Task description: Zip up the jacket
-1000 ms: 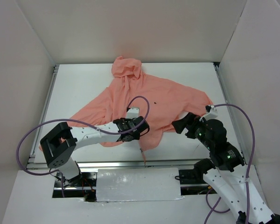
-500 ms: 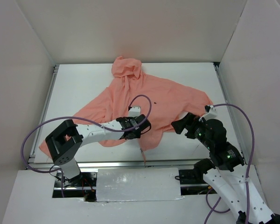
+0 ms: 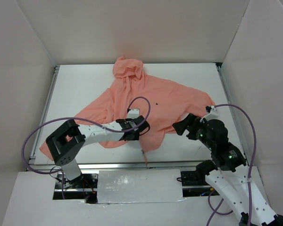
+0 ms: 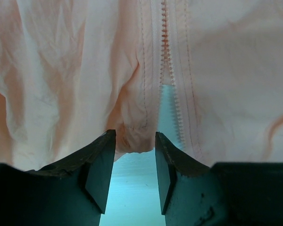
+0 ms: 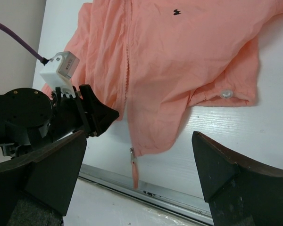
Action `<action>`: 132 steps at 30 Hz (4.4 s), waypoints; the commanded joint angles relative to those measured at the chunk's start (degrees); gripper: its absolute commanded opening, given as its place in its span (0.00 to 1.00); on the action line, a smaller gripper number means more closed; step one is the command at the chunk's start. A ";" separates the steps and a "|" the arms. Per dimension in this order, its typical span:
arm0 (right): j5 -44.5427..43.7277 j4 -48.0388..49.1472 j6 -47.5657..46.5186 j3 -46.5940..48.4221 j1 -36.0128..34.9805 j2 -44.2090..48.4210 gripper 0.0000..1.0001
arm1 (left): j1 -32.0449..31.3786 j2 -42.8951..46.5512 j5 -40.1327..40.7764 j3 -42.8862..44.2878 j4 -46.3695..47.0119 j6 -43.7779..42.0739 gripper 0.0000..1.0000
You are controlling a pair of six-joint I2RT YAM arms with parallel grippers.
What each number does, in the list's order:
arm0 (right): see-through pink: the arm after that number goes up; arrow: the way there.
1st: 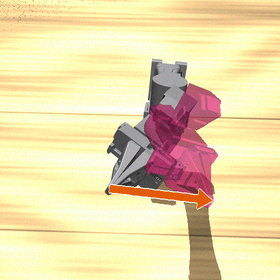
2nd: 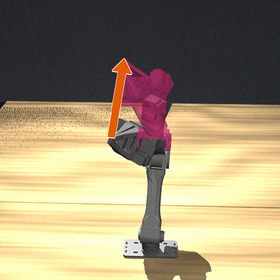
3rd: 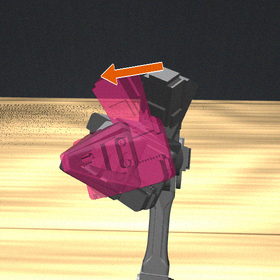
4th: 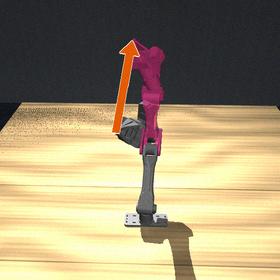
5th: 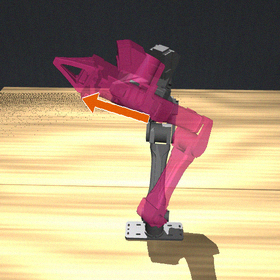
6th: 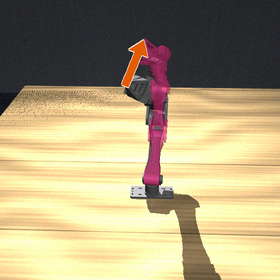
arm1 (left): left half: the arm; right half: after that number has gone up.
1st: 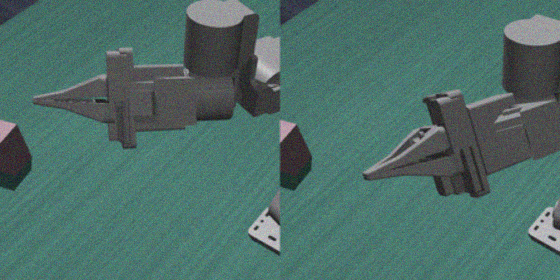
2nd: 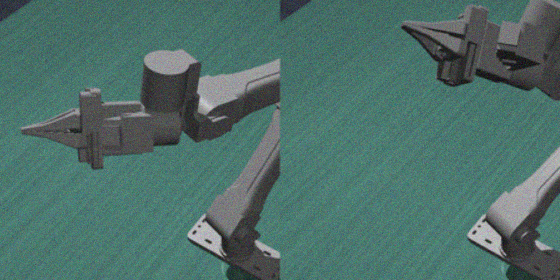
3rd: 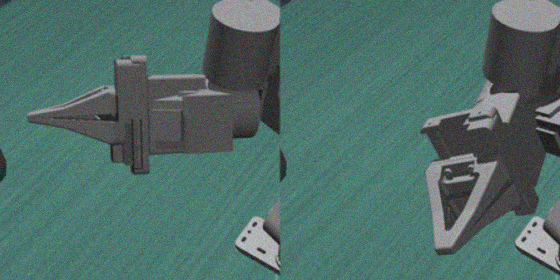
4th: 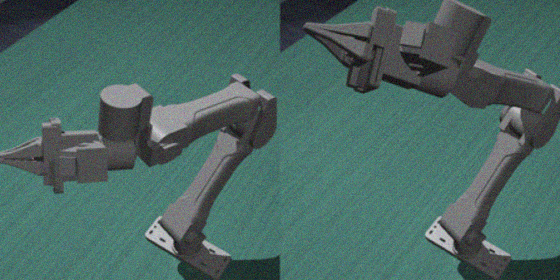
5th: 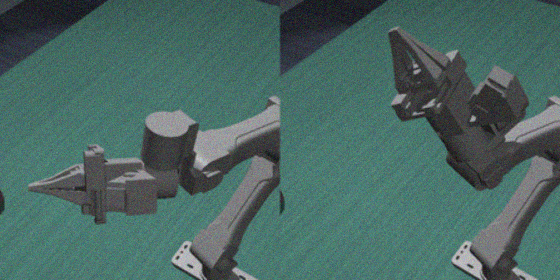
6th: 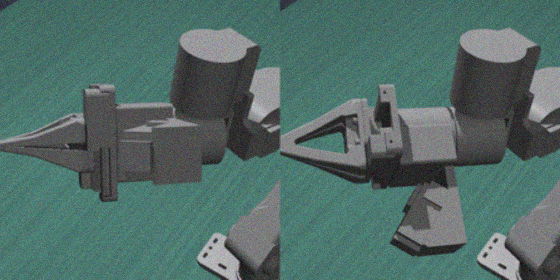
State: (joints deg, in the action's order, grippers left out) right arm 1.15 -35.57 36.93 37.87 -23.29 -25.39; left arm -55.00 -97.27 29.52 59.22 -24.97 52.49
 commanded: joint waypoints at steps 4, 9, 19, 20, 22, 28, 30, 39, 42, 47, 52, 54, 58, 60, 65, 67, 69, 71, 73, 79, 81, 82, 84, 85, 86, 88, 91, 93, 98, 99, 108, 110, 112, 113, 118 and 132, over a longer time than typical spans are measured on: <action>0.79 3.41 -1.15 -0.43 -0.35 -0.80 1.00 | 0.16 -1.16 -1.04 -0.77 1.68 -0.37 0.51; 0.70 3.32 -1.24 -0.43 -0.27 -0.72 1.00 | 0.16 -2.13 -0.69 -1.48 1.77 0.16 0.50; 0.79 3.49 -1.24 -0.95 -0.27 -0.54 1.00 | 0.16 -1.52 -0.25 -2.18 2.90 0.33 0.39; 0.79 3.49 -1.16 -0.95 -0.35 -0.54 1.00 | 0.16 -1.25 -0.95 -2.62 3.43 0.07 0.37; 0.87 3.49 -1.16 -1.13 -0.35 -0.37 1.00 | 0.16 -0.73 -2.26 -3.14 5.10 -0.19 0.34; 1.22 4.37 -0.98 -1.92 -0.35 -0.63 1.00 | 0.33 0.33 -5.34 -4.64 8.35 -1.42 0.00; 1.75 4.90 -0.98 -2.62 -0.27 -0.89 1.00 | 0.34 1.20 -6.92 -5.17 10.29 -2.04 0.00; 14.57 19.89 1.65 -9.12 -0.35 -7.20 1.00 | 2.17 17.19 -13.77 -15.70 24.08 -3.44 0.00; 21.06 29.28 5.51 -12.20 -0.35 -11.15 1.00 | 3.49 21.49 -18.59 -20.44 31.09 -3.71 0.00; 27.59 45.03 10.09 -14.05 -1.49 -22.83 0.95 | 4.99 26.87 -27.66 -29.05 44.29 -3.54 0.00; 29.52 54.98 14.13 -12.82 -5.71 -35.84 0.85 | 5.61 28.19 -34.17 -32.24 53.35 -3.71 0.00; 30.23 59.20 15.10 -12.12 -7.02 -39.28 0.79 | 5.96 28.19 -37.06 -33.29 56.59 -3.62 0.00; 32.07 62.99 15.54 -9.57 -8.70 -47.01 0.72 | 6.49 28.37 -39.62 -34.96 60.64 -2.75 0.00; 32.34 63.87 15.54 -8.87 -9.23 -48.61 0.69 | 6.66 28.46 -39.98 -35.49 61.27 -2.66 0.00; 35.05 67.99 17.21 -8.69 -9.76 -51.16 0.47 | 7.01 28.19 -39.98 -35.40 60.57 -2.92 0.00; 35.85 69.49 18.00 -8.69 -10.11 -51.78 0.36 | 7.10 27.93 -40.15 -35.58 60.92 -2.66 0.00; 36.47 69.76 18.27 -8.51 -10.37 -52.22 0.20 | 7.10 27.75 -39.89 -35.58 61.01 -2.39 0.00; 36.12 69.06 18.18 -8.42 -10.73 -52.22 0.11 | 7.19 27.75 -39.63 -35.58 60.66 -2.39 0.03; 35.68 68.18 17.66 -8.42 -10.99 -52.05 0.10 | 7.19 27.66 -39.36 -35.32 59.96 -2.57 0.15; 34.45 63.62 13.45 -7.28 -11.16 -51.34 0.00 | 7.28 29.16 -38.66 -35.49 57.49 -3.62 0.75; 33.92 61.86 11.95 -6.40 -10.99 -51.25 0.00 | 7.37 30.03 -38.31 -35.67 56.71 -3.80 0.78; 33.75 60.29 10.81 -5.97 -11.08 -51.17 0.00 | 7.37 30.30 -38.22 -35.84 56.70 -4.06 0.76; 33.22 58.61 9.75 -5.61 -11.08 -50.99 0.00 | 7.37 31.00 -37.69 -36.28 56.35 -4.41 0.64; 33.04 58.25 9.48 -5.52 -11.08 -50.90 0.00 | 7.37 31.18 -37.52 -36.37 56.35 -4.50 0.63; 33.04 58.25 9.30 -5.52 -11.08 -50.73 0.00 | 7.45 31.18 -37.52 -36.54 56.35 -4.68 0.63; 33.04 57.99 9.13 -5.44 -11.08 -50.64 0.00 | 7.54 30.83 -37.78 -36.55 56.43 -4.85 0.61; 32.43 56.93 8.51 -5.17 -11.08 -50.64 0.00 | 7.63 30.04 -38.83 -36.90 57.49 -4.68 0.58; 31.82 55.79 7.81 -4.91 -11.08 -50.55 0.00 | 7.72 29.95 -39.18 -37.25 58.19 -4.50 0.57; 32.34 56.05 7.81 -4.65 -11.08 -50.46 0.00 | 7.72 29.07 -39.80 -37.60 58.72 -4.85 0.58; 32.51 56.05 7.90 -4.56 -11.08 -50.55 0.00 | 7.72 28.72 -39.89 -37.51 58.90 -4.94 0.58; 33.74 55.96 7.90 -3.77 -10.99 -50.11 0.00 | 7.81 25.64 -42.35 -38.65 63.64 -5.03 0.55; 34.09 56.05 7.98 -3.59 -10.90 -50.46 0.00 | 7.81 25.12 -42.61 -38.31 63.99 -5.38 0.55; 34.18 56.23 7.98 -3.50 -10.99 -51.07 0.00 | 7.89 24.59 -42.96 -38.04 64.52 -5.56 0.53; 34.53 56.40 7.98 -3.50 -10.99 -51.25 0.00 | 7.89 24.50 -43.23 -38.04 64.78 -5.56 0.51; 34.45 56.14 7.72 -3.41 -10.90 -51.78 0.00 | 8.16 24.76 -43.32 -38.92 66.71 -5.56 0.48; 34.27 55.26 6.93 -3.24 -10.81 -52.04 0.00 | 9.65 27.67 -42.70 -41.38 66.80 -5.65 0.38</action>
State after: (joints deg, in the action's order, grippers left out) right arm 34.72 18.22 44.42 32.47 -33.89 -77.19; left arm -45.84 -69.91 -12.58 18.46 37.82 47.90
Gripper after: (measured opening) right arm 0.020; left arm 0.380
